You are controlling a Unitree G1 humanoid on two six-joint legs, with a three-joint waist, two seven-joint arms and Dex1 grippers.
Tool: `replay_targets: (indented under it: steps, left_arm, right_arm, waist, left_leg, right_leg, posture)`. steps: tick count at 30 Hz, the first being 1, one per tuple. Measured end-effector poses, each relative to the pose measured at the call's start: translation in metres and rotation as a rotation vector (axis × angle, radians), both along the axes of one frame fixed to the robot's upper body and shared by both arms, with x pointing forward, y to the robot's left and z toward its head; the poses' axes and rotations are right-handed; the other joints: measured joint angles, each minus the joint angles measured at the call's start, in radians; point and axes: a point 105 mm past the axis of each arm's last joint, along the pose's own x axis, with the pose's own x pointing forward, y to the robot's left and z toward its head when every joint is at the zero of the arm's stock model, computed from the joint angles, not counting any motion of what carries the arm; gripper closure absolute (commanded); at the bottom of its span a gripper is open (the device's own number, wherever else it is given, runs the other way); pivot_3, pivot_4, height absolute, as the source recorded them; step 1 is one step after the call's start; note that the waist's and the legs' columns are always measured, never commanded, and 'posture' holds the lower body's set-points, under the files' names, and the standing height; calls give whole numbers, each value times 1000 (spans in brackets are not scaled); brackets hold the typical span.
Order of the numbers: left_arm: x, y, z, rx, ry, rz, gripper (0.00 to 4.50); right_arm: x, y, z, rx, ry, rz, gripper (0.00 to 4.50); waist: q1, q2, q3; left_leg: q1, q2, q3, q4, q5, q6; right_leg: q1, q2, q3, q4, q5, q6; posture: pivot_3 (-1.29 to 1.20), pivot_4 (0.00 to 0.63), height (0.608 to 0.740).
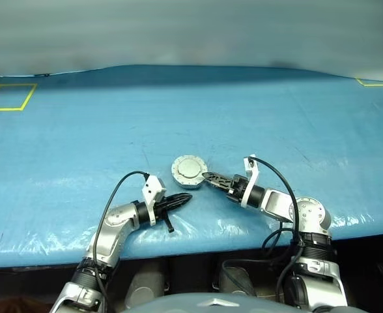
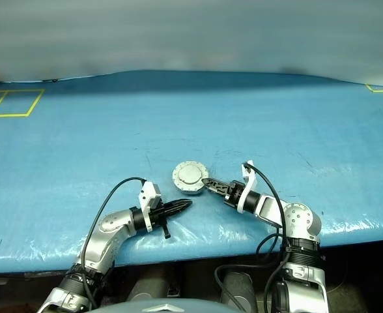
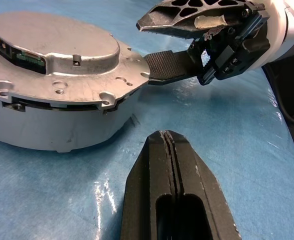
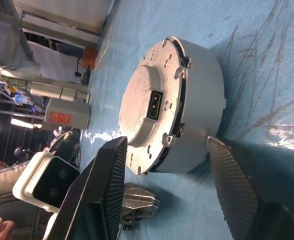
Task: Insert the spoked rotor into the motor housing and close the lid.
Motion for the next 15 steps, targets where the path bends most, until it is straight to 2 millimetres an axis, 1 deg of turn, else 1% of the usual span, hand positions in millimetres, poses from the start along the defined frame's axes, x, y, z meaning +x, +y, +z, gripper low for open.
replay_targets:
  steps: [4,10,12,15]
  left_arm:
    - [-4,3,2,-28,13,-12,4500]
    - [-29,10,5,-93,106,-125,4500]
    - [-35,11,8,-108,126,-147,4500]
    - [-37,11,15,-133,109,-155,4500]
  right_arm:
    - [1,0,-1,-10,-4,-8,1868]
    - [9,-8,-5,-80,-41,-71,1868]
    - [12,-13,-5,-122,-71,-101,1868]
    - [20,-24,-2,-237,-155,-166,1868]
  waist:
    - [-6,0,0]
    - [-22,0,0]
    - [-21,0,1]
    - [-21,1,1]
  left_leg:
    - [-1,0,1,-1,0,0]
    - [-2,0,1,-1,-1,0]
    - [-2,0,1,-1,-1,0]
    - [-2,0,1,1,-1,0]
  right_leg:
    - [0,1,1,1,0,0]
    - [1,3,4,1,-1,4]
    - [1,3,4,1,-1,3]
    - [-1,3,4,1,-2,3]
  posture:
    - [0,150,740]
    - [0,150,740]
    - [0,150,740]
    - [0,150,740]
